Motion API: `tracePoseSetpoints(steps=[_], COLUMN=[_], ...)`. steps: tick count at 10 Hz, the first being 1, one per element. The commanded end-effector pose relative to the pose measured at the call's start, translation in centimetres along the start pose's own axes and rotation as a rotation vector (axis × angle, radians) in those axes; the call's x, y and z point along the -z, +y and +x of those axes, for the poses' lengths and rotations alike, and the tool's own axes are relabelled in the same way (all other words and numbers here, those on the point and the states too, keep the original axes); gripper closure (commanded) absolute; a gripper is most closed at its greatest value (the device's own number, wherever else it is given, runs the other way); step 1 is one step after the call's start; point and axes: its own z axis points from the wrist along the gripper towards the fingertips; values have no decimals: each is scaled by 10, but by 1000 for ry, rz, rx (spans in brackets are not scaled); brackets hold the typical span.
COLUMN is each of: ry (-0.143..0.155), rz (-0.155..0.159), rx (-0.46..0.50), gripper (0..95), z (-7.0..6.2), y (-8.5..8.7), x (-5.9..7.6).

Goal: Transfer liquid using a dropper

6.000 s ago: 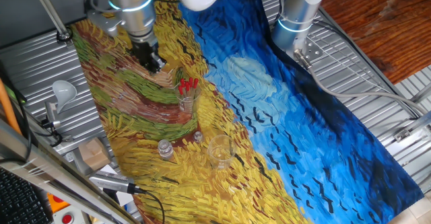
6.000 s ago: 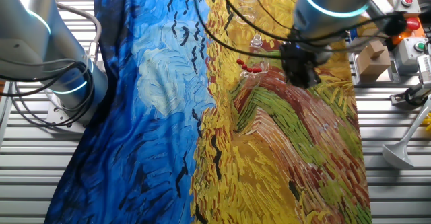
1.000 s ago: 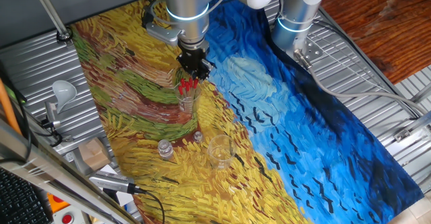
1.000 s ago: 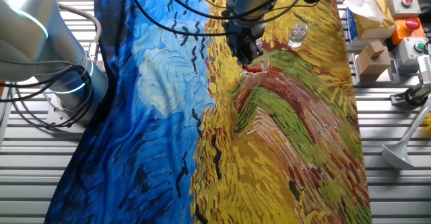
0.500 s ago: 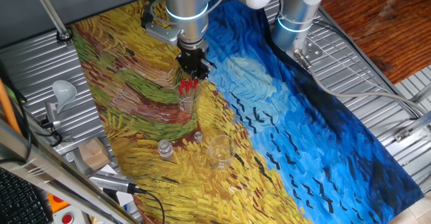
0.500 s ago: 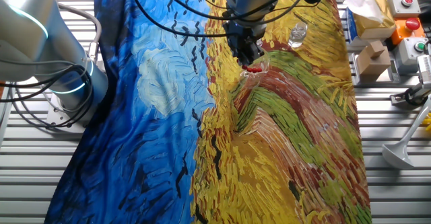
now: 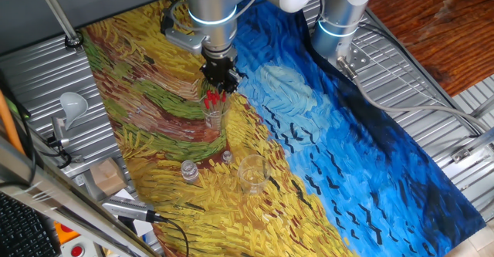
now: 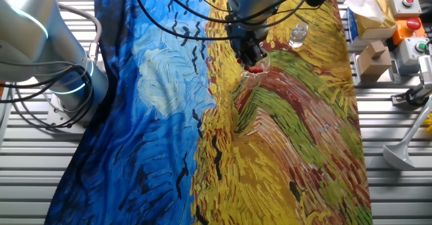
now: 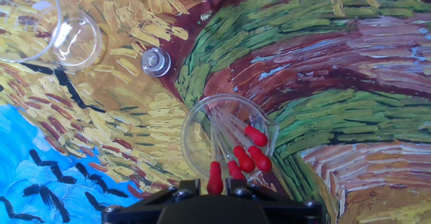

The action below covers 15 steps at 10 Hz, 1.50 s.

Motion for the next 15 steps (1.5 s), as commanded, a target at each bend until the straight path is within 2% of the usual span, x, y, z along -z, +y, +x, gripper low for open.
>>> tracePoseSetpoints(steps=[1, 6, 8, 9, 13, 15], ry=[2, 6, 23, 32, 69, 76], rz=[2, -2, -5, -8, -30, -38], rx=[-1, 7, 9, 12, 14, 12], gripper=[950, 950, 950, 950, 950, 950], z=[0, -1, -2, -4, -14, -17], y=[0, -1, -1, -1, 1, 0], x=[1, 2, 8, 14, 59, 76])
